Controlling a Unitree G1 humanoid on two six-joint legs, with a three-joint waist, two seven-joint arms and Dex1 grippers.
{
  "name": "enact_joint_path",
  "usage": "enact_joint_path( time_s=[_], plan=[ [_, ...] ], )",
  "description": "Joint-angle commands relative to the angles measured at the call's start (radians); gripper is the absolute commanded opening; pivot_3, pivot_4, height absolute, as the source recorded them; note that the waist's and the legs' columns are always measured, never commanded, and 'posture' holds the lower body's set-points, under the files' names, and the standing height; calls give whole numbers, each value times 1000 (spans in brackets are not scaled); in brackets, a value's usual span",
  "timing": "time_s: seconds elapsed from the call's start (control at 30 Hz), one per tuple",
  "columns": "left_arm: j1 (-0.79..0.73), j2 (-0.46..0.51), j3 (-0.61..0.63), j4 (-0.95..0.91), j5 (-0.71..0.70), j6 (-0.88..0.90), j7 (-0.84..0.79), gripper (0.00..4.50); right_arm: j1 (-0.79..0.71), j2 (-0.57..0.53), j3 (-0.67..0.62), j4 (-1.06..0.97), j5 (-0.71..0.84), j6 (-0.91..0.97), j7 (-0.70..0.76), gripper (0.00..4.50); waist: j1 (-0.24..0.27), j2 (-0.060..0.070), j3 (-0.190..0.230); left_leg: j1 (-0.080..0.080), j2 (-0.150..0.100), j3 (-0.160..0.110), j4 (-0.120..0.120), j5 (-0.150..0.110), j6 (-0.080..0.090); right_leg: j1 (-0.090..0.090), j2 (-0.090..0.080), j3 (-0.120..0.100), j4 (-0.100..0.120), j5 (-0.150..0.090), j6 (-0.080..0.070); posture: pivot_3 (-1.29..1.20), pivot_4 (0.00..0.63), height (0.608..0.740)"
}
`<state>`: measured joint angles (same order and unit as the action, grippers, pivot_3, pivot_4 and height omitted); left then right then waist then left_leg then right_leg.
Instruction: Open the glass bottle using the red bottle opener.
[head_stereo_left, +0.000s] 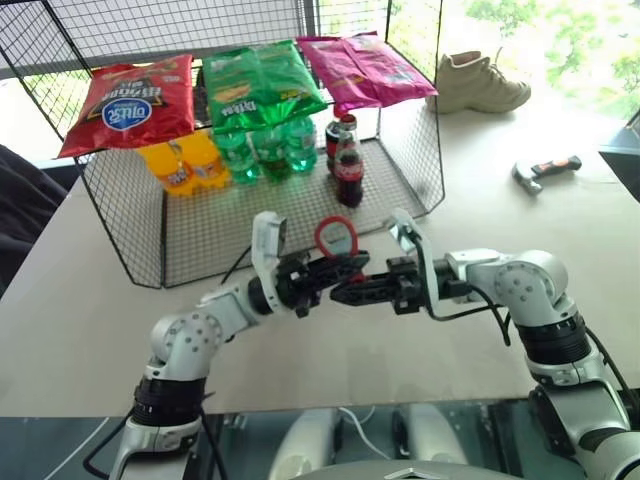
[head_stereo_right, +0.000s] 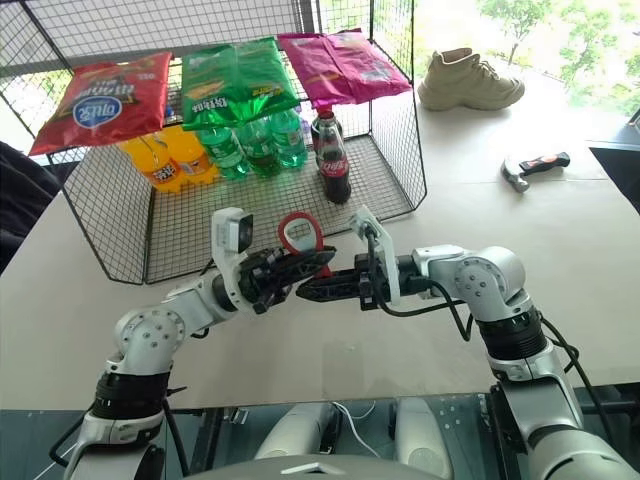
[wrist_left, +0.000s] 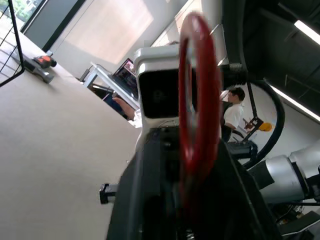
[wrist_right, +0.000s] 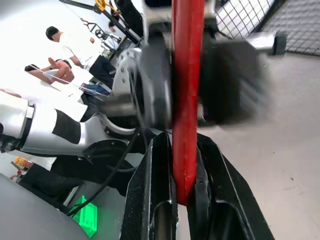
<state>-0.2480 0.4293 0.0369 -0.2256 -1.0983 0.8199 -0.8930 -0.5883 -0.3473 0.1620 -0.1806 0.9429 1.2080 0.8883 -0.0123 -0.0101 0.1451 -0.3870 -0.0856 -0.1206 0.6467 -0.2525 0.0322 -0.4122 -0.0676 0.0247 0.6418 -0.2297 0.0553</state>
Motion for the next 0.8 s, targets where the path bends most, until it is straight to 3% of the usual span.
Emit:
enact_joint_path(
  time_s=[0.03,0.17,0.5,0.8],
  plan=[
    [13,15,-10,-24,24,8,-18,2719,18,-10,-33,-35,-16,-66,0,0,0,0,0,0,0,0,0,0,0,0,0,0,0,0,0,0,150,740],
    [38,30,3,-40,42,0,-13,4444,71,-57,-52,-28,-72,-127,-17,0,3,0,0,0,0,0,0,-1,1,0,-1,0,0,0,0,0,150,740],
    [109,22,88,-82,171,-166,50,4478,271,-207,-151,-68,-180,-313,-16,0,3,0,0,-2,0,0,0,-1,1,-1,-1,1,-1,0,0,0,150,740],
    [-93,12,106,49,351,-344,108,4478,240,-130,-300,60,-333,-621,-172,0,17,0,0,-2,0,1,1,0,0,-1,-1,0,-1,0,0,0,150,740]
  ],
)
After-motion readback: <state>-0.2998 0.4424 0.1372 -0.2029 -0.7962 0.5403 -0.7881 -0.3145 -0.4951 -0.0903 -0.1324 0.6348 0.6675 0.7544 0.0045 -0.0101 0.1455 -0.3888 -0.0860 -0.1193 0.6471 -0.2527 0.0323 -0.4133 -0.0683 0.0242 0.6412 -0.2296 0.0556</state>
